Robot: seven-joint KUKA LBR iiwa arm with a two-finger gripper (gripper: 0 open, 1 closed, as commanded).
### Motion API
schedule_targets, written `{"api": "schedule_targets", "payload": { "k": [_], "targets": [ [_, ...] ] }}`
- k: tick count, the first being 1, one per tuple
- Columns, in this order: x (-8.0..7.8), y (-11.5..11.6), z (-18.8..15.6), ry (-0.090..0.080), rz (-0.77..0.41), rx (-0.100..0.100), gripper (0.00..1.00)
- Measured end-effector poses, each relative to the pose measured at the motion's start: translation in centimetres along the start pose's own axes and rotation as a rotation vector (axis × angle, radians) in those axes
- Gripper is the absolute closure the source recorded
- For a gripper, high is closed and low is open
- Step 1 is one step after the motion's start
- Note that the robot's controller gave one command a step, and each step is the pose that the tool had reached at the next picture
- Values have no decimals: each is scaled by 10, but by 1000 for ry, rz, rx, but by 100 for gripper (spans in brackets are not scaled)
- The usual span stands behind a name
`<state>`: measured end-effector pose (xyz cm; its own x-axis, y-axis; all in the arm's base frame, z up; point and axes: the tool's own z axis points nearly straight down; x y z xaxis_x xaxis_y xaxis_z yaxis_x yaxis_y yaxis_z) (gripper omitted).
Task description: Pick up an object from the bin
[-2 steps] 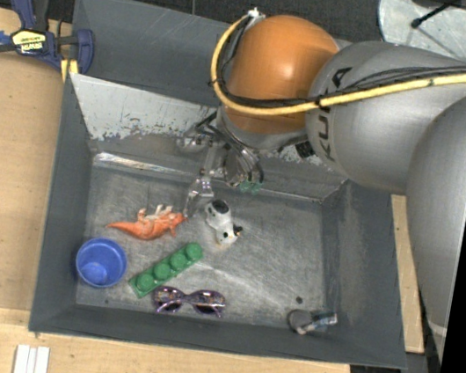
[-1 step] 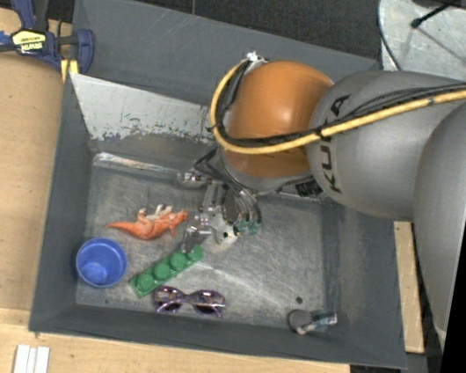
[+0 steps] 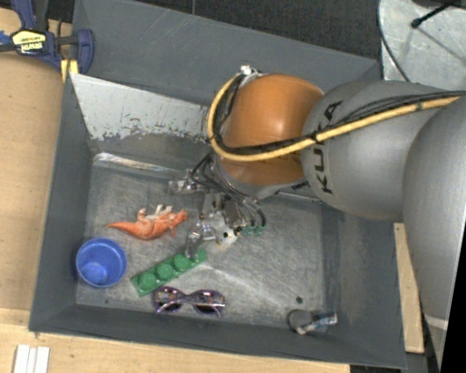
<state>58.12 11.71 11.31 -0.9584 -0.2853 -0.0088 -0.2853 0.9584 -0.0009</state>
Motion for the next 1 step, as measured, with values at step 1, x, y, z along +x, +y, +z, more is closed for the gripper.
{"api": "schedule_targets", "payload": {
  "k": [1],
  "targets": [
    [2,-2,12,4,-106,-1,100]
  ]
}}
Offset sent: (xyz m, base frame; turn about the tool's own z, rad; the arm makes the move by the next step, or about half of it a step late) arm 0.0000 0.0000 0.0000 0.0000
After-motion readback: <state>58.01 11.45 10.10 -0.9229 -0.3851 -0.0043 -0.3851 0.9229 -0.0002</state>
